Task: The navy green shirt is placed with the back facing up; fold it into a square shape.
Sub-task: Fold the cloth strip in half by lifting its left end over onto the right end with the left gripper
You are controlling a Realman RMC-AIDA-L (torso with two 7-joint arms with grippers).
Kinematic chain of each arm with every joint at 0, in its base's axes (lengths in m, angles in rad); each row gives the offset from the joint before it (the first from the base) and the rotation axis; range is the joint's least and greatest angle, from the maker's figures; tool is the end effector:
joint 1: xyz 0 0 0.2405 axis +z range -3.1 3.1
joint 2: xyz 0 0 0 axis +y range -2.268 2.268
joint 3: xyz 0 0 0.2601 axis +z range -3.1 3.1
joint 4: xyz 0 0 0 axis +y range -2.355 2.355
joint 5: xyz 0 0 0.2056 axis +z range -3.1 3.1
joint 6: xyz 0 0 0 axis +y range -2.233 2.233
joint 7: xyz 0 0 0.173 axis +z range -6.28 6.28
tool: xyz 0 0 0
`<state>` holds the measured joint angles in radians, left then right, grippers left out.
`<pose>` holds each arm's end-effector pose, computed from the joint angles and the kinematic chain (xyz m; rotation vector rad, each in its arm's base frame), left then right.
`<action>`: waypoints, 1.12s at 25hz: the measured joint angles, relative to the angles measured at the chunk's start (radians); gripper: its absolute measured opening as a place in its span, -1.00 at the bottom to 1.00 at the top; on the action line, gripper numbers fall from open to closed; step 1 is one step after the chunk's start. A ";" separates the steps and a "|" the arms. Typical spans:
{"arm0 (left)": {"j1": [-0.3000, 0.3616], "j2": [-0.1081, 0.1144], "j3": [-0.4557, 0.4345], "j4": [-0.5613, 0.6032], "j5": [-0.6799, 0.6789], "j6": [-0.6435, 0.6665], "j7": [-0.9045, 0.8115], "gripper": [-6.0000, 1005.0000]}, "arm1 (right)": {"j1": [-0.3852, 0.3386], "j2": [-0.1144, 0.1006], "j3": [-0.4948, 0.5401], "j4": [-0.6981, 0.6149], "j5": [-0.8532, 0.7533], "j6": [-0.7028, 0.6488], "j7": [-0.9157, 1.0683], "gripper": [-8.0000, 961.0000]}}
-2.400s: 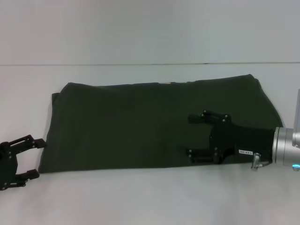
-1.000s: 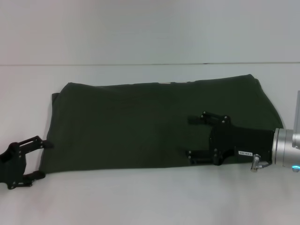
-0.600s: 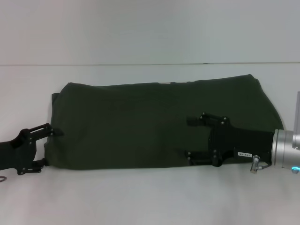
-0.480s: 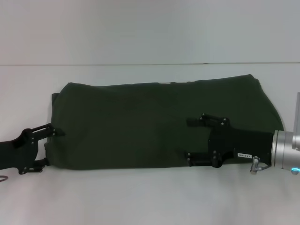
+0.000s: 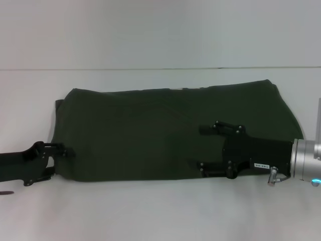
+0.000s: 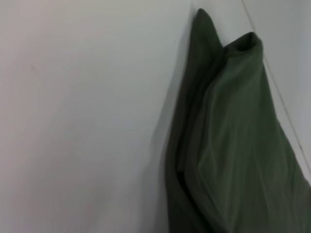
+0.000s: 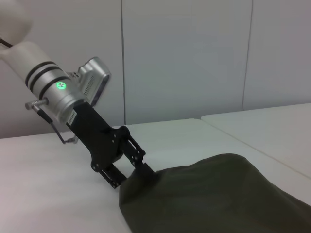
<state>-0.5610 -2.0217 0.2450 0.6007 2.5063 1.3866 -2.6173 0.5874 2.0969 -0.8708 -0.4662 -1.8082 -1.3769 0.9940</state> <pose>-0.3501 0.3417 0.0046 -1.5949 -2.2978 -0.6306 0.2310 0.3474 -0.0755 -2.7282 0.2289 0.6793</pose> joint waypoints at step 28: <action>0.033 0.031 -0.051 0.048 -0.005 -0.025 0.083 -0.88 | -0.011 -0.002 -0.004 0.001 0.012 -0.010 -0.001 0.93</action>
<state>-0.5278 -1.9909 0.1938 0.6492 2.5009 1.3616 -2.5346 0.5762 2.0953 -0.8748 -0.4647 -1.7962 -1.3867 0.9934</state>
